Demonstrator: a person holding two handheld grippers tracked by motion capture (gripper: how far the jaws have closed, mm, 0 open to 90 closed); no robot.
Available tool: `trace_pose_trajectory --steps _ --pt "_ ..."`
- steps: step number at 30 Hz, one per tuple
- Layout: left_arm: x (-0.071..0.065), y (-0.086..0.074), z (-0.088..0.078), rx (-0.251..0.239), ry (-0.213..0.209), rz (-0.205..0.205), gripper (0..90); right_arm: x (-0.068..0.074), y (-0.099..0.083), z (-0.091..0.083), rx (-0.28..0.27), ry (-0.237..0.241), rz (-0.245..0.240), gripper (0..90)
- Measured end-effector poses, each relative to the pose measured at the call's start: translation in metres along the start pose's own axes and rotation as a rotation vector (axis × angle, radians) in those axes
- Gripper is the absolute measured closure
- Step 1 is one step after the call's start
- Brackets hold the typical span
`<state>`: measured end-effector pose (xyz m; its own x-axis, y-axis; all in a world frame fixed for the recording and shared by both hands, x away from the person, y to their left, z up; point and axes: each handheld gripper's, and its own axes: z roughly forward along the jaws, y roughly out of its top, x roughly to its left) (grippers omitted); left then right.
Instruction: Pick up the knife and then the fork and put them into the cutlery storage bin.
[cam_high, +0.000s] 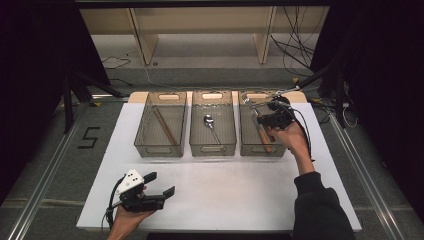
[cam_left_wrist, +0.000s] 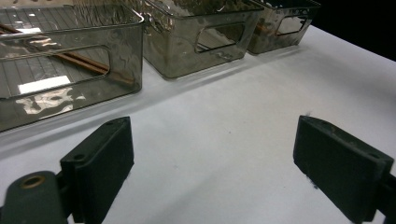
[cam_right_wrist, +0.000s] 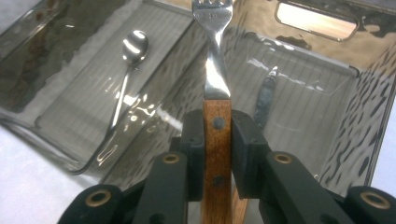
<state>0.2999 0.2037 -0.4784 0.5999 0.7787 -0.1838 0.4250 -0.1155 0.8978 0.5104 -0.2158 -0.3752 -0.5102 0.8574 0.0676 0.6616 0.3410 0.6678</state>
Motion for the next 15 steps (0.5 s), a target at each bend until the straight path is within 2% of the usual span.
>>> trace_pose_trajectory --steps 15 --pt "0.000 0.000 0.000 -0.001 0.000 -0.001 11.8 -0.013 -0.001 0.011 0.020 -0.025 0.052 77.3"
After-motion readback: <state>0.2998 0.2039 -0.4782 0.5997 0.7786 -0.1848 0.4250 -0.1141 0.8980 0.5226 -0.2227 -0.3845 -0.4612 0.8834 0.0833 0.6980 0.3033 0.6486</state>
